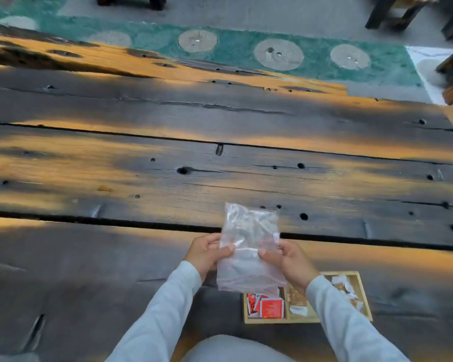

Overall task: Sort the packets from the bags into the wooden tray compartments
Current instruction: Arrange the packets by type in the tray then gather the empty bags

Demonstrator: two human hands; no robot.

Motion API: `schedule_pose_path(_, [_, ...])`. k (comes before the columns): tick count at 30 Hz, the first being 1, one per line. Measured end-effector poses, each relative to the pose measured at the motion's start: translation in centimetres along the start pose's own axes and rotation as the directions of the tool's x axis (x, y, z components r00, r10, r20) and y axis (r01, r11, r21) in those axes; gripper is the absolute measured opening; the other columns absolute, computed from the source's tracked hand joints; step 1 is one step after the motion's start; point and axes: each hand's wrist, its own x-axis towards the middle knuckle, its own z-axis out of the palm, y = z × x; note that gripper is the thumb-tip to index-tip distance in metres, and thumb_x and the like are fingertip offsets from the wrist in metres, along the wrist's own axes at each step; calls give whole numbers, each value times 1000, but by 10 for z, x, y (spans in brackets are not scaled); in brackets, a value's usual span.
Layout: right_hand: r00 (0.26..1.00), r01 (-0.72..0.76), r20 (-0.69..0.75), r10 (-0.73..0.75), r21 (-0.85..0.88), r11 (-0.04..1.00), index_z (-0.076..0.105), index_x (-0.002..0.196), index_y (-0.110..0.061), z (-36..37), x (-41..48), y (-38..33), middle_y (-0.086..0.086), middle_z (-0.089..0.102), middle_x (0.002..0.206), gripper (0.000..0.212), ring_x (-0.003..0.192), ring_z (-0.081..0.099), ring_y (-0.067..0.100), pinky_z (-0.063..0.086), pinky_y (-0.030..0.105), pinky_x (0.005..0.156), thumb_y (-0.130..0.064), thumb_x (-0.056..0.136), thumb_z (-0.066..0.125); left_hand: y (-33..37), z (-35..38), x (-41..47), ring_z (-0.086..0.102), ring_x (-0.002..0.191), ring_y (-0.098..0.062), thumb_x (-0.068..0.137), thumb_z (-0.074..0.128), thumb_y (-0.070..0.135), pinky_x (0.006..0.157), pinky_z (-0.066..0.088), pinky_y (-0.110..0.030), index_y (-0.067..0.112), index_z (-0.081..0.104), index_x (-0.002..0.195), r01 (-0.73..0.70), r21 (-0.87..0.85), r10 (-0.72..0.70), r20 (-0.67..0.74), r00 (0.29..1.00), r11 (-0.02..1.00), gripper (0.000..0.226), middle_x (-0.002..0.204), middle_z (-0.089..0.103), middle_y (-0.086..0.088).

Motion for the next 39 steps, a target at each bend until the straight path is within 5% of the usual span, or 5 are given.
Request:
schedule_pose_path(12, [977, 177, -147, -156, 139, 974, 84, 93, -8, 17, -118, 85, 13, 80, 96, 27, 89, 74, 24, 61, 36, 79, 11, 86, 66, -55, -1, -74, 74, 66, -14, 85, 53, -19, 54, 57, -24, 12, 76, 54, -3, -19, 8, 277, 961, 1000, 50, 83, 80, -4])
schedule_pose_path(22, [921, 387, -37, -388, -13, 922, 82, 70, -15, -5, -171, 86, 0, 77, 72, 48, 71, 71, 11, 54, 24, 68, 23, 84, 57, -49, 20, -129, 65, 58, -16, 94, 53, 46, 53, 53, -22, 2, 75, 77, 84, 151, -138, 393, 909, 985, 52, 76, 72, -10])
schedule_pose_path(27, [909, 414, -34, -416, -52, 909, 81, 69, -22, -47, -205, 112, -1, 75, 78, 56, 78, 67, 11, 52, 29, 74, 25, 82, 53, -61, 82, -143, 66, 83, -8, 80, 80, 19, 79, 49, -19, 24, 81, 77, -241, 486, -64, 530, 846, 840, 6, 84, 76, 6])
schedule_pose_path(36, [934, 249, -319, -162, 253, 935, 65, 75, -20, -152, -313, 167, -7, 65, 78, 32, 76, 64, 11, 49, 23, 67, -52, 77, 64, -95, 249, -161, 65, 96, 2, 65, 91, 21, 90, 46, -18, 33, 79, 91, -563, 711, -105, 655, 749, 420, 31, 98, 73, 18])
schedule_pose_path(39, [897, 273, -411, -163, 226, 935, 56, 108, -17, -181, -343, 185, -6, 66, 90, 46, 76, 68, 4, 55, 24, 71, -33, 77, 86, -111, 310, -169, 65, 99, -2, 68, 89, 23, 93, 48, -23, 38, 76, 92, -631, 691, -101, 699, 708, 353, 31, 104, 71, 18])
